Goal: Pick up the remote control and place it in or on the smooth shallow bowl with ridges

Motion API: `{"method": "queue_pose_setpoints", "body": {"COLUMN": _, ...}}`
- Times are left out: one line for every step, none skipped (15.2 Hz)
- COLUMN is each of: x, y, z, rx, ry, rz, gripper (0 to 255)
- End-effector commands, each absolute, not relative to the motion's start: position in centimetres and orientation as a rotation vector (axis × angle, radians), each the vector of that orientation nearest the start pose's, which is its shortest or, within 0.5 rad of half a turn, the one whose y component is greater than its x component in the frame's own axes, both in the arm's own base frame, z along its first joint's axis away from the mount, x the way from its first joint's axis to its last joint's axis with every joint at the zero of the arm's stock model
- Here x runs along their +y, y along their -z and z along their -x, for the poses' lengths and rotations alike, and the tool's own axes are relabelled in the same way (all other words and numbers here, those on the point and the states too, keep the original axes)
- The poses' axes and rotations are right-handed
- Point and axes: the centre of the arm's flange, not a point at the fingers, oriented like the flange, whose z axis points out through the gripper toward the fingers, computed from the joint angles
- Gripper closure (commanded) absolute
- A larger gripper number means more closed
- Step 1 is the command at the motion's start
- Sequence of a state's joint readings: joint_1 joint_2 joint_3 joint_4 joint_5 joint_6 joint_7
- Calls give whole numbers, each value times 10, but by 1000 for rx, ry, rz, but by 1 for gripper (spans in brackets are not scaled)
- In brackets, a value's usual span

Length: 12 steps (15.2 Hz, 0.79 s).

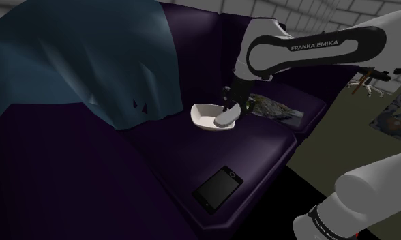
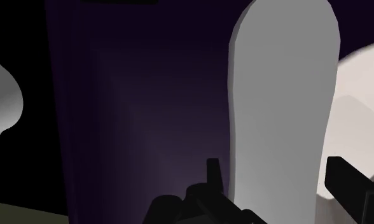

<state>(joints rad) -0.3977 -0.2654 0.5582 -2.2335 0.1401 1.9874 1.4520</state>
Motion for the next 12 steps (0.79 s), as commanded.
{"method": "queue_pose_setpoints", "body": {"x": 91, "y": -462, "z": -496, "rx": 1995, "ry": -3, "rz": 2451, "gripper": 255}}
{"method": "queue_pose_setpoints", "body": {"x": 89, "y": -462, "z": -509, "rx": 1995, "ry": -3, "rz": 2451, "gripper": 255}}
{"method": "queue_pose_setpoints", "body": {"x": 87, "y": -463, "z": -522, "rx": 1995, "ry": -3, "rz": 2451, "gripper": 255}}
{"method": "queue_pose_setpoints", "body": {"x": 85, "y": -464, "z": -535, "rx": 1995, "ry": -3, "rz": 2451, "gripper": 255}}
{"method": "queue_pose_setpoints", "body": {"x": 83, "y": -464, "z": -548, "rx": 1995, "ry": -3, "rz": 2451, "gripper": 255}}
{"method": "queue_pose_setpoints", "body": {"x": 80, "y": -465, "z": -561, "rx": 1995, "ry": -3, "rz": 2451, "gripper": 255}}
{"method": "queue_pose_setpoints", "body": {"x": 78, "y": -465, "z": -574, "rx": 1995, "ry": -3, "rz": 2451, "gripper": 255}}
{"method": "queue_pose_setpoints", "body": {"x": 76, "y": -466, "z": -588, "rx": 1995, "ry": -3, "rz": 2451, "gripper": 255}}
{"method": "queue_pose_setpoints", "body": {"x": 76, "y": -461, "z": -588, "rx": 1995, "ry": -3, "rz": 2451, "gripper": 255}}
{"method": "queue_pose_setpoints", "body": {"x": 76, "y": -455, "z": -588, "rx": 1995, "ry": -3, "rz": 2451, "gripper": 255}}
{"method": "queue_pose_setpoints", "body": {"x": 76, "y": -450, "z": -588, "rx": 1995, "ry": -3, "rz": 2451, "gripper": 255}}
{"method": "queue_pose_setpoints", "body": {"x": 76, "y": -445, "z": -588, "rx": 1995, "ry": -3, "rz": 2451, "gripper": 255}}
